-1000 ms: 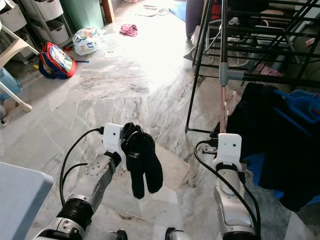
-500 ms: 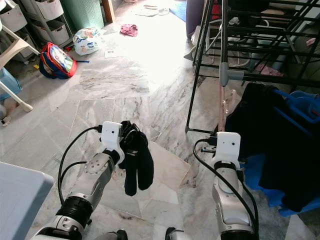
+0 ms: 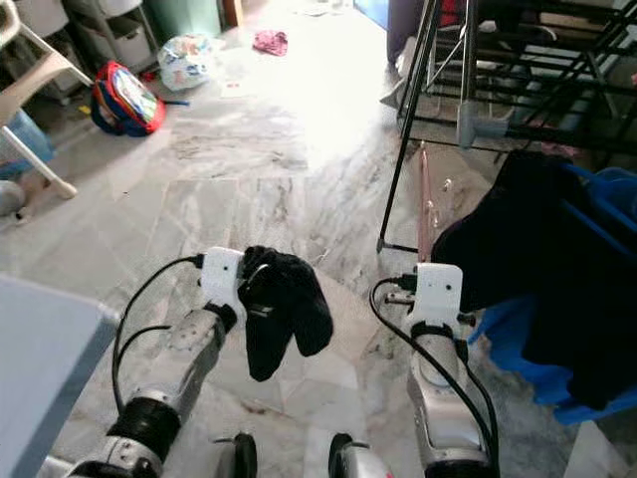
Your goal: Hang hanger
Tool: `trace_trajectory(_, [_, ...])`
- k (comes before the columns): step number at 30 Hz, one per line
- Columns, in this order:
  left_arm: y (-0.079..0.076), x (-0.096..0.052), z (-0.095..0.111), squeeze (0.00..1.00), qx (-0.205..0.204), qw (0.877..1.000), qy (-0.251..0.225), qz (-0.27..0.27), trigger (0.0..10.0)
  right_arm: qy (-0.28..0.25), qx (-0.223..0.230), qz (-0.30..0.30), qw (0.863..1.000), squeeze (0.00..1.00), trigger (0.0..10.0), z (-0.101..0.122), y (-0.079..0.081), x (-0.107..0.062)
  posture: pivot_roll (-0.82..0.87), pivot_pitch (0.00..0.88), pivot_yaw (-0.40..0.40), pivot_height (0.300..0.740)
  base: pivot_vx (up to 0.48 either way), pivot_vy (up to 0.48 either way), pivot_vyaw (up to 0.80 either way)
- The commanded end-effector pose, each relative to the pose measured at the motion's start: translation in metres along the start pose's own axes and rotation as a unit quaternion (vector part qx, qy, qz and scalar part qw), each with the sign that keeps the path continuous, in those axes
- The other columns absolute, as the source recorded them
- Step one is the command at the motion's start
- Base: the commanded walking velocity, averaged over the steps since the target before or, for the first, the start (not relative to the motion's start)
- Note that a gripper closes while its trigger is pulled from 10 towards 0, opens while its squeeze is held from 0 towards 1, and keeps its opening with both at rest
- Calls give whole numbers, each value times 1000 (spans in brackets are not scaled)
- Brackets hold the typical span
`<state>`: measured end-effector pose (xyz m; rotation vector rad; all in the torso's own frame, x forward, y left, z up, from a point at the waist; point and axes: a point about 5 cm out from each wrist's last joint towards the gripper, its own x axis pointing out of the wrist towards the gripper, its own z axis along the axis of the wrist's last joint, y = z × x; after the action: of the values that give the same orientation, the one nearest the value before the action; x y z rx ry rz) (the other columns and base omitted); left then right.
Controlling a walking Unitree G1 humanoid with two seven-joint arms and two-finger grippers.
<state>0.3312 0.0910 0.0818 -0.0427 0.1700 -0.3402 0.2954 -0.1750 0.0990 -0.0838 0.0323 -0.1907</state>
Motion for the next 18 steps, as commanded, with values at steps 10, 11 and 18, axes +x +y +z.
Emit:
trace_trajectory(10, [-4, -1, 3, 0, 6, 1000, -3, -8, 10000, 1, 2, -3, 1000, 0, 10000, -2, -1, -1, 21, 197, 25, 740, -360, 0, 0])
trace_trajectory(11, [-4, -1, 3, 0, 7, 1000, -3, -8, 10000, 0, 2, -2, 1000, 0, 10000, -2, -1, -1, 21, 197, 25, 740, -364, 0, 0])
trace_trajectory(18, [-2, -2, 3, 0, 10, 1000, 0, -8, 10000, 0, 3, 2, 1000, 0, 10000, -3, 0, -2, 19, 190, 25, 740, -362, 0, 0])
